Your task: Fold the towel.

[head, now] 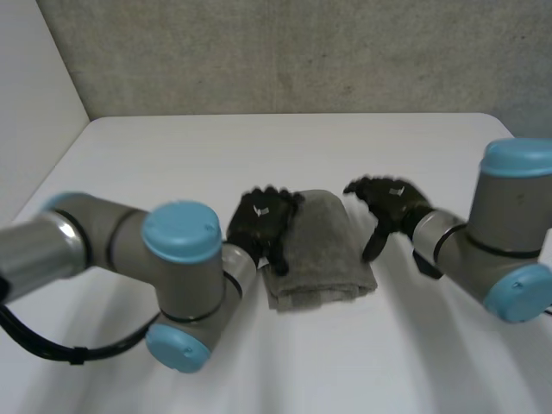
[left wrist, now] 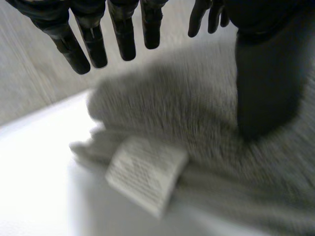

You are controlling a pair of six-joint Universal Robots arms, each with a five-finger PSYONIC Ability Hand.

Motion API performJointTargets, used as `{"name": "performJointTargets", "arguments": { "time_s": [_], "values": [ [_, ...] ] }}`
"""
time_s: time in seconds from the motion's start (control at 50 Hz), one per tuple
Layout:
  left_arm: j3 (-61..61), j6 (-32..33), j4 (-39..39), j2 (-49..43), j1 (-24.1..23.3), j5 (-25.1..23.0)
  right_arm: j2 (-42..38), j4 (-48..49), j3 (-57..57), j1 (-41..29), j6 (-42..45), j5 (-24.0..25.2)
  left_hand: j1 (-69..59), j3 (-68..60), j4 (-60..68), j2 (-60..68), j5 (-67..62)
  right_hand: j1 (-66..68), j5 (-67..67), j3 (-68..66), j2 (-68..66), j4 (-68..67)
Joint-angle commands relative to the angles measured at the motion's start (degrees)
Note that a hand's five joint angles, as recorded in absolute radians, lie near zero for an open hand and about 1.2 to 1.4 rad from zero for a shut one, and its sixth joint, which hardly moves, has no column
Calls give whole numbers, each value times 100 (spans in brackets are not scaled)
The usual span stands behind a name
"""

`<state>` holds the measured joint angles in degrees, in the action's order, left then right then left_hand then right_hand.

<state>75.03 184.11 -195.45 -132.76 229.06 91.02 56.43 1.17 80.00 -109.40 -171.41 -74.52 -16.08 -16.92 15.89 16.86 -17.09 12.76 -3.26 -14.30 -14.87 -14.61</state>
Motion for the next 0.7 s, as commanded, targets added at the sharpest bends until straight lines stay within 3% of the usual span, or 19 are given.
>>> {"name": "performJointTargets", "arguments": {
  "time_s": [0.02, 0.06, 0.22, 0.38, 0.7],
  "values": [
    [169, -7, 288, 1340, 148, 82, 1441, -2, 191, 51, -60, -151, 166, 250, -147, -244, 1267, -276, 326, 430, 487, 461],
    [318, -7, 428, 1987, 331, 205, 2027, -37, 279, 59, -77, -448, 216, 301, -198, -294, 1317, -276, 326, 430, 487, 461],
    [766, 195, 1060, 3245, 815, 460, 2837, -458, 402, 419, -25, -1336, 250, 334, -231, -327, 1351, -276, 326, 430, 487, 461],
    [1381, 424, 1264, 3774, 1009, 460, 3163, -644, 770, 595, -7, -1364, 301, 385, -282, -378, 1402, -276, 326, 430, 487, 461],
    [1575, 380, 1246, 3906, 1132, 452, 3242, -600, 815, 604, -24, -1329, 502, 586, -483, -579, 1603, -276, 326, 430, 487, 461]
  ]
}}
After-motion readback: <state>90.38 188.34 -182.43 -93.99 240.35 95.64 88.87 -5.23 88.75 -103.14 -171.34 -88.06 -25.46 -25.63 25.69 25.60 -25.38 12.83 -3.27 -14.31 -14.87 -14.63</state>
